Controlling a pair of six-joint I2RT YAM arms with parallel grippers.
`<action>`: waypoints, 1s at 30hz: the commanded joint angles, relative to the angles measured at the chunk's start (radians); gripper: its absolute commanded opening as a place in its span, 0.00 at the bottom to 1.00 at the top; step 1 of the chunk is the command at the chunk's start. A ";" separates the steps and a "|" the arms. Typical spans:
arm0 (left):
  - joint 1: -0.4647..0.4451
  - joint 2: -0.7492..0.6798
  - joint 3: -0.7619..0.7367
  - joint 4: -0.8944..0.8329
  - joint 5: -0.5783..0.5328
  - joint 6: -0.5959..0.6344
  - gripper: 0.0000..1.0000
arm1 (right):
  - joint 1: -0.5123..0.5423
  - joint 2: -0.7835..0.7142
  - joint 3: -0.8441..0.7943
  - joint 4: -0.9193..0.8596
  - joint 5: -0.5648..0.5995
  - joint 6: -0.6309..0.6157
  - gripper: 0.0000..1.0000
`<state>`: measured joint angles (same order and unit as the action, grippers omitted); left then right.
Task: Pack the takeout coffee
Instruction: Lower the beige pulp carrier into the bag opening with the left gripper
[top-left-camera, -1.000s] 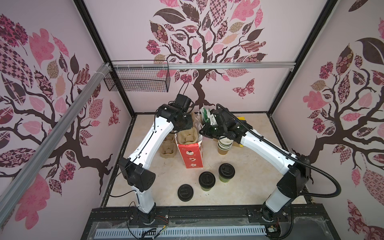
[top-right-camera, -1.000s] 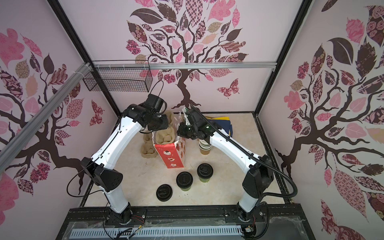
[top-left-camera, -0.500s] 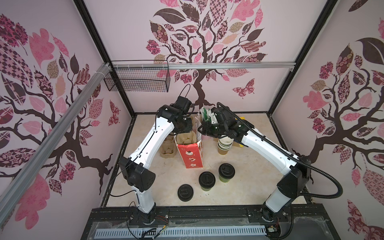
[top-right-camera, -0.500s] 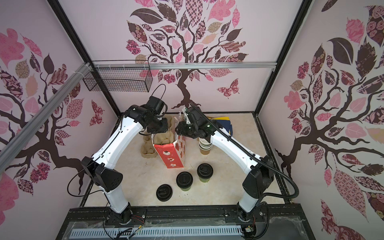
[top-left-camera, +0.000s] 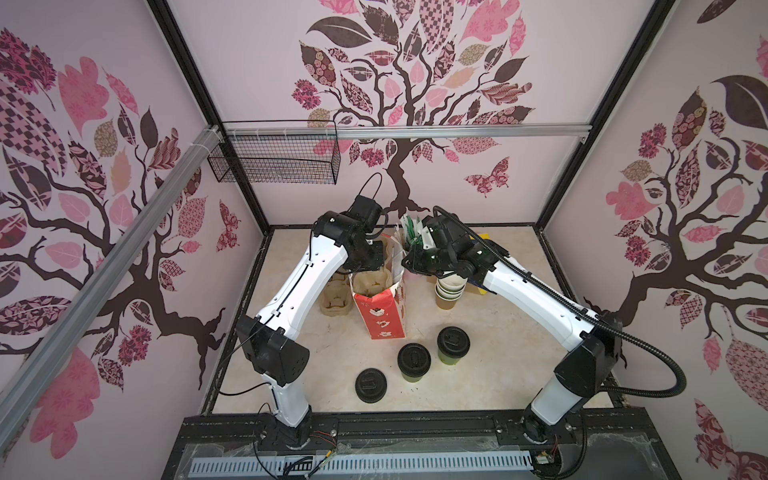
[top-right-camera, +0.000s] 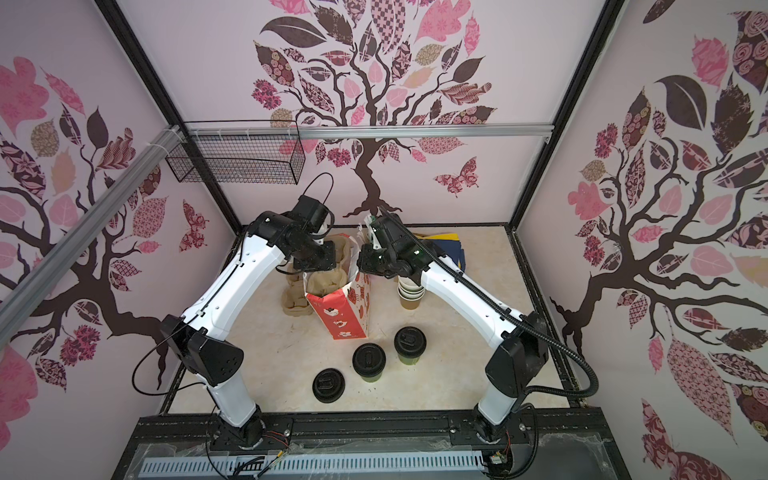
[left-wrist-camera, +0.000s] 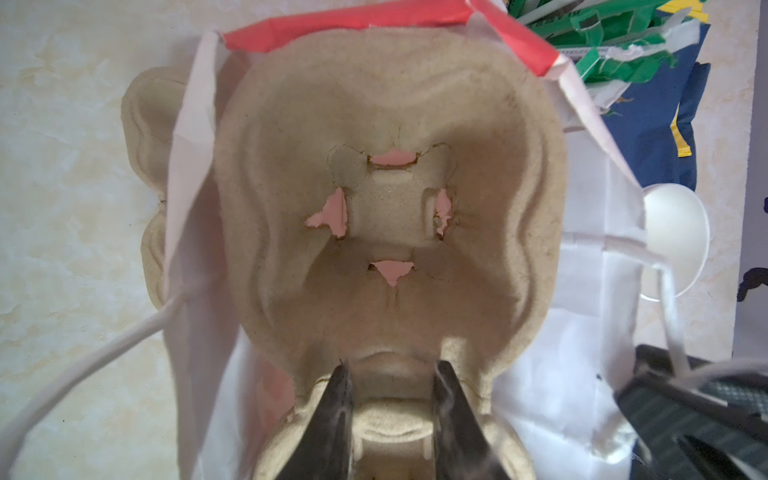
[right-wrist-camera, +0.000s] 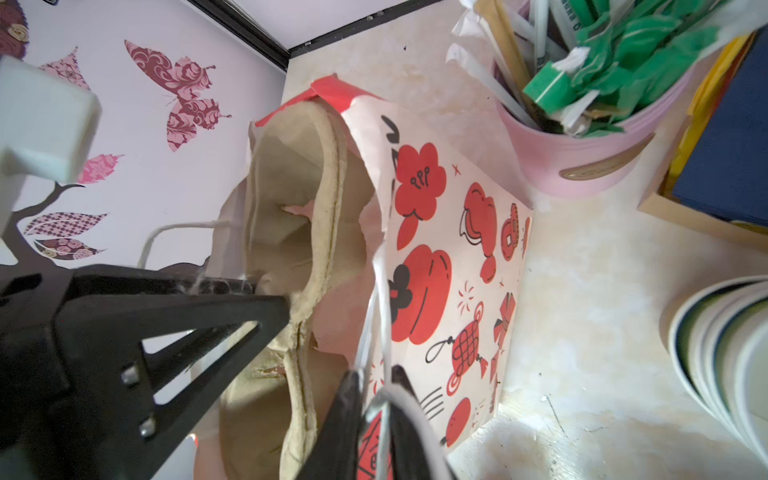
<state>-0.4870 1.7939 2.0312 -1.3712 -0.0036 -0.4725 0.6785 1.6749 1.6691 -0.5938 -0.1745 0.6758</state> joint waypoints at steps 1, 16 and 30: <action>-0.005 -0.007 -0.022 -0.029 0.041 0.006 0.20 | 0.001 -0.024 0.029 -0.001 -0.006 -0.002 0.14; -0.011 0.040 -0.029 -0.026 0.025 0.015 0.20 | 0.000 -0.019 0.031 0.013 -0.026 0.000 0.12; -0.041 0.078 -0.083 0.059 -0.070 -0.031 0.19 | 0.000 -0.020 0.023 0.021 -0.041 0.002 0.11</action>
<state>-0.5163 1.8561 1.9800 -1.3544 -0.0471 -0.4828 0.6785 1.6749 1.6691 -0.5797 -0.2096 0.6769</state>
